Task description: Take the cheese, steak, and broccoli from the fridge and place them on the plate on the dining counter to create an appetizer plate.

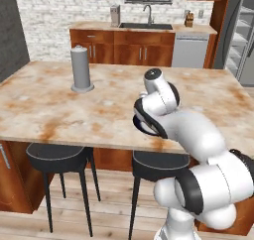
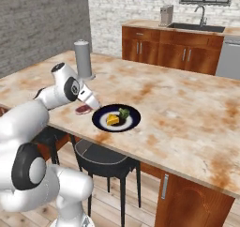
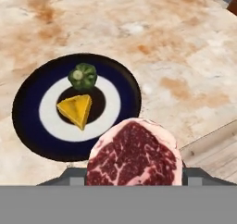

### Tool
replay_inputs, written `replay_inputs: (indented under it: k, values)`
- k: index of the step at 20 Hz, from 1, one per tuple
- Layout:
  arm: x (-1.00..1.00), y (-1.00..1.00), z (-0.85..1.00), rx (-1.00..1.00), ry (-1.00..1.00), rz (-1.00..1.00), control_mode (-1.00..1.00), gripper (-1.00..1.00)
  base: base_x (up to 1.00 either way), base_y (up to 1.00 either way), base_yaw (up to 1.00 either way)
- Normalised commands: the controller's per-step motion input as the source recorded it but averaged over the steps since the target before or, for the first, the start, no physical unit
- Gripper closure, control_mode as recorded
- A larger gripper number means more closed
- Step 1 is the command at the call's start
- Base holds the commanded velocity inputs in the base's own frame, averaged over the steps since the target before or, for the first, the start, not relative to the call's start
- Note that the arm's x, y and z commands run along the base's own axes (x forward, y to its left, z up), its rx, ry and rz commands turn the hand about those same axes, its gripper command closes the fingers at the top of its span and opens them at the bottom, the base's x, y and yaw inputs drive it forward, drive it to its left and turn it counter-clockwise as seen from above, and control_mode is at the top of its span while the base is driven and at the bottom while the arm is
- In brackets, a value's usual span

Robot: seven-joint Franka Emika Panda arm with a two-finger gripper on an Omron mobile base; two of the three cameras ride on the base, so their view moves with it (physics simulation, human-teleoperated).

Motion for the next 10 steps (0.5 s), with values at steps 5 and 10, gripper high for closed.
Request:
replay_inputs:
  k: [5,10]
  values:
    - [0.68,0.00,-0.48,0.00,0.12,-0.15,-1.00,1.00,0.00,0.00,0.00]
    - [0.76,0.00,-0.35,0.00,0.07,-0.09,-1.00,1.00,0.00,0.00,0.00]
